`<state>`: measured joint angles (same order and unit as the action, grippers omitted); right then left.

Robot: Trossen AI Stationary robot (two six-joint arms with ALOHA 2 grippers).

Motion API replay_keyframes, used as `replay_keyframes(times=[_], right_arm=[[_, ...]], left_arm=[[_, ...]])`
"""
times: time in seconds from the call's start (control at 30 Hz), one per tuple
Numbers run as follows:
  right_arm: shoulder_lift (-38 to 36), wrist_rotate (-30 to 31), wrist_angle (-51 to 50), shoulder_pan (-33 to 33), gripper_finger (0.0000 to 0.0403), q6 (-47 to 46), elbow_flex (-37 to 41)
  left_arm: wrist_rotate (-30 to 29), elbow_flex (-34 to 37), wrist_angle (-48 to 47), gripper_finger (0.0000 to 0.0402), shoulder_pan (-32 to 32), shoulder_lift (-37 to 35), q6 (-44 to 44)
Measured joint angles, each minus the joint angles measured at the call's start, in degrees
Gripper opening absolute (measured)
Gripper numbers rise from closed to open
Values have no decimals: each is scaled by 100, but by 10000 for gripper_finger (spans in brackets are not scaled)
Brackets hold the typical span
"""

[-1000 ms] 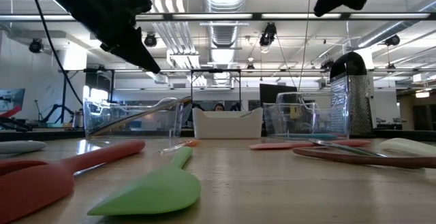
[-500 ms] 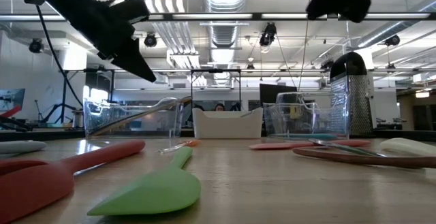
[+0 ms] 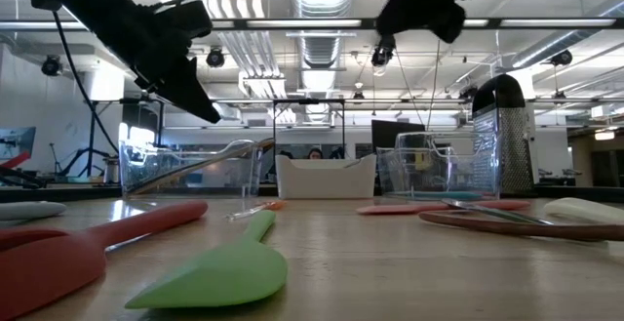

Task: Pick & Place Kitchen Items
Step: Put the orange spatula into the right transparent bin

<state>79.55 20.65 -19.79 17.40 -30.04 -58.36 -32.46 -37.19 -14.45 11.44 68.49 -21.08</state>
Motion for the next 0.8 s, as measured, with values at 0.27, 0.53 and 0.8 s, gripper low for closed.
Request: replay_keyframes(times=[0.27, 0.53, 0.8], right_arm=[[1222, -169, -1060, 5, 52, 796, -1353], [1807, 222, -3392, 5, 52, 274, -2178], [1217, 816, -4283, 70, 52, -1151, -1511]], left_arm=[[3, 0, -5, 103, 0, -2, -35], [1457, -92, 157, 103, 28, 17, 1386], [1392, -641, 150, 128, -392, 50, 781]])
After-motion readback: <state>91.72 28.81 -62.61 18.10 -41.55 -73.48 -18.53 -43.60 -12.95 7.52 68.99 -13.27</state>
